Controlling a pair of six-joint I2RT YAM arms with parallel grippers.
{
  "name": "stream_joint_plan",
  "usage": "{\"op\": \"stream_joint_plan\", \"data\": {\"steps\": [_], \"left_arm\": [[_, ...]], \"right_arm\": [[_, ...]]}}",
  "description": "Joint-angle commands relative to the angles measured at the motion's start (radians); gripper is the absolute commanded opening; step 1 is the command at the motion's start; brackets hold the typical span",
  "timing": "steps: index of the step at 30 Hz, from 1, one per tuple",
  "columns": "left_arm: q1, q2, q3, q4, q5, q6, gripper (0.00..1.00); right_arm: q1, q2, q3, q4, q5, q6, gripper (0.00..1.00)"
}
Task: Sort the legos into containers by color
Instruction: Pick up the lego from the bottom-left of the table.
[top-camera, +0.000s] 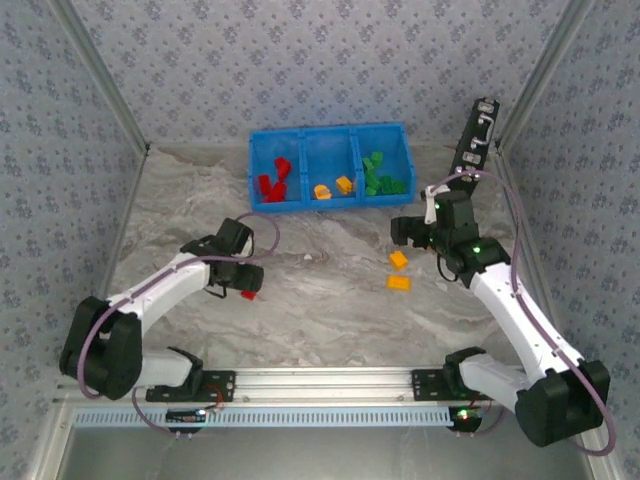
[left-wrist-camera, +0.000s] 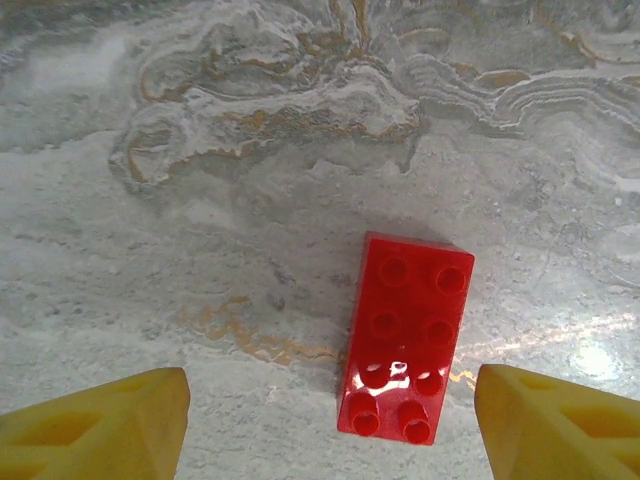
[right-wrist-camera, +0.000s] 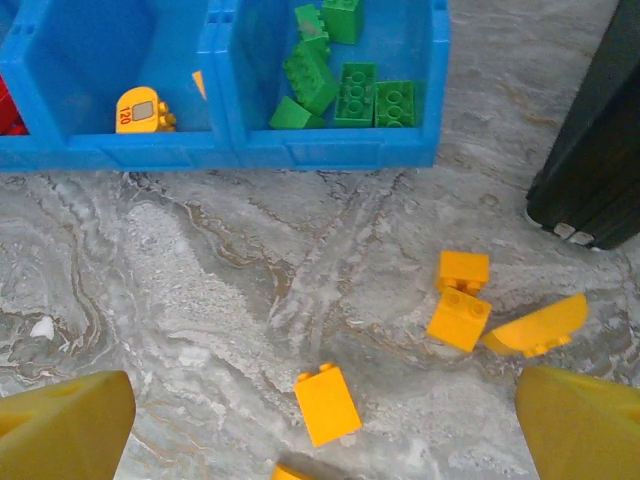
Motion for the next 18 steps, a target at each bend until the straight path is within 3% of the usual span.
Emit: {"op": "stream_joint_plan", "data": {"steps": [1,10,18], "left_arm": [[-0.025,0.035,0.033,-0.039,0.024,-0.019,0.76],[-0.069,0.187,0.094,-0.059,0.013,-0.013,0.73],[-0.068,0.289,0.134,-0.106,0.012,-0.014,0.57]], "right_arm": [[-0.024,-0.027,-0.024,-0.019,-0.026,0.015,0.99],[-0.065,-0.012,-0.026,0.016,-0.081,-0.018,0.99],[-0.092,0.020,-0.007,0.004,-0.096,-0.029,0.99]]}}
